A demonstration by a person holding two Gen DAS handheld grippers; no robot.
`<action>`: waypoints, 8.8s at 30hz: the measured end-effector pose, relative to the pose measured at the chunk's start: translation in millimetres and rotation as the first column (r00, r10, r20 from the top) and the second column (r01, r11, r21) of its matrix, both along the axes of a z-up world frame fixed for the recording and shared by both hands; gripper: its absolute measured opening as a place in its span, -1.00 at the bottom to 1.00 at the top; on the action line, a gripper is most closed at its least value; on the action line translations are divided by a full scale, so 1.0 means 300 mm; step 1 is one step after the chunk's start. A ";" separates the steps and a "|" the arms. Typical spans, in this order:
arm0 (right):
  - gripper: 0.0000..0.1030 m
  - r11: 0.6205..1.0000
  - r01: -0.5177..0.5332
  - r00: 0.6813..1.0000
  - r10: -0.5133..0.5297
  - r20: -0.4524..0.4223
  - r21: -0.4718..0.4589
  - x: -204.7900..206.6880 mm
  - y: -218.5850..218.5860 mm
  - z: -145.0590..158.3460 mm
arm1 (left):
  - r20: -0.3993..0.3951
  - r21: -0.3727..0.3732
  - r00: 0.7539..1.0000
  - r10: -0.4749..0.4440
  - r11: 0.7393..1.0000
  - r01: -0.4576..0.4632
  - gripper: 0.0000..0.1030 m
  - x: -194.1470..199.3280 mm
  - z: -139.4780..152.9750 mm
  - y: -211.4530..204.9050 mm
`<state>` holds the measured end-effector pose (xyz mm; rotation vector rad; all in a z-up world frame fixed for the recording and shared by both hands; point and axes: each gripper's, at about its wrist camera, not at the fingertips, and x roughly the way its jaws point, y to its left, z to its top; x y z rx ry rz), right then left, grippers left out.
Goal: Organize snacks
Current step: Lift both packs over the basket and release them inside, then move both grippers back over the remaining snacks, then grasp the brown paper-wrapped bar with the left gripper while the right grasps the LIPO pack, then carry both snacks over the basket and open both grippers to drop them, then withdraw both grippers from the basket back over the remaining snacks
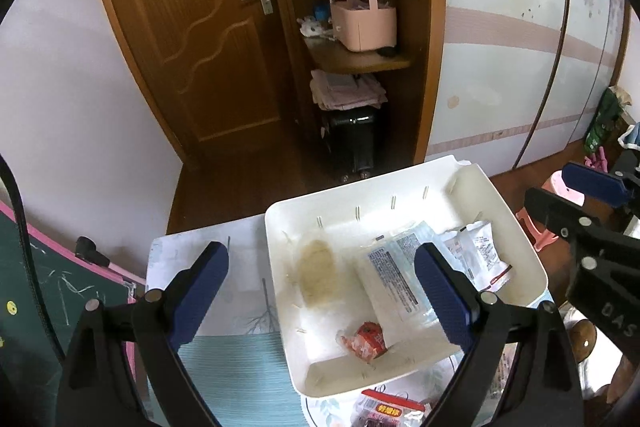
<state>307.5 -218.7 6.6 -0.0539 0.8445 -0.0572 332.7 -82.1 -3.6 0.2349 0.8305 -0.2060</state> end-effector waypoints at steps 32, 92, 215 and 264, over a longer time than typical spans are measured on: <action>-0.11 0.998 -0.064 0.989 0.062 0.138 0.010 -0.587 0.153 0.159 | 0.085 -0.079 0.996 0.020 0.997 -0.013 0.82 -0.579 0.197 0.271; 0.01 0.955 0.207 0.882 -0.087 -0.464 0.215 -0.579 0.359 -0.724 | -0.427 0.008 0.801 -0.419 0.884 0.467 0.86 -0.724 -0.794 0.372; 0.20 0.989 -0.019 1.000 0.017 0.013 0.146 -0.219 0.056 0.029 | 0.139 -0.251 0.980 0.143 0.962 -0.105 0.75 -0.302 0.137 0.215; 0.20 0.970 0.089 0.967 -0.029 -0.252 0.228 -0.825 0.013 -0.590 | -0.330 -0.183 0.944 0.020 0.979 -0.085 0.75 -0.690 -0.557 0.443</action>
